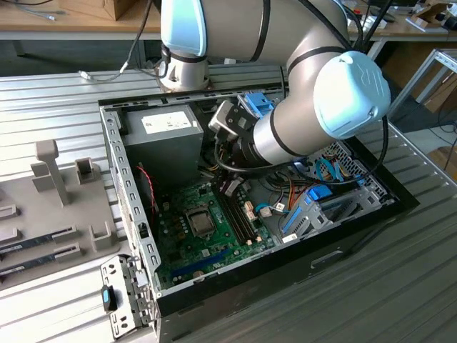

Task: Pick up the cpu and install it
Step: 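Install the first cpu locking lever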

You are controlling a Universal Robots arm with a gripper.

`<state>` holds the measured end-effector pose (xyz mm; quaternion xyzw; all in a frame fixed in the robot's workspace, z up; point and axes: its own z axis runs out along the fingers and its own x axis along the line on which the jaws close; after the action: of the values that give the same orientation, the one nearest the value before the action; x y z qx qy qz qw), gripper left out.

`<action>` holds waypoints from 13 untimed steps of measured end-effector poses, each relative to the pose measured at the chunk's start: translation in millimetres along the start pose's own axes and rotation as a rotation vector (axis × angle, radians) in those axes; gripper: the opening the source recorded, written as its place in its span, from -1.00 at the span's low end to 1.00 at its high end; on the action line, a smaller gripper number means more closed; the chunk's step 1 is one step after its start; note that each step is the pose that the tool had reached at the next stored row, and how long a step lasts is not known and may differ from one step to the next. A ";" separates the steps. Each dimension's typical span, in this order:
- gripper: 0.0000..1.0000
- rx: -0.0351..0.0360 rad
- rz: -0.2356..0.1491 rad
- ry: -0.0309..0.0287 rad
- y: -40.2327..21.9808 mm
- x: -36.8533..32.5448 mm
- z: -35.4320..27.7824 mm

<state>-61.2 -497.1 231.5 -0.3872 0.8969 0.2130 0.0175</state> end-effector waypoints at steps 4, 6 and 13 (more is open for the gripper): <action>-0.79 0.0211 -0.007 0.0284 8.8 -10.3 7.3; -0.79 0.0330 -0.009 0.0429 15.3 -17.1 11.4; -0.79 0.0586 -0.028 0.0814 21.7 -15.0 13.5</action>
<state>-67.7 -468.2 230.1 -0.4074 0.8972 0.1704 -0.0047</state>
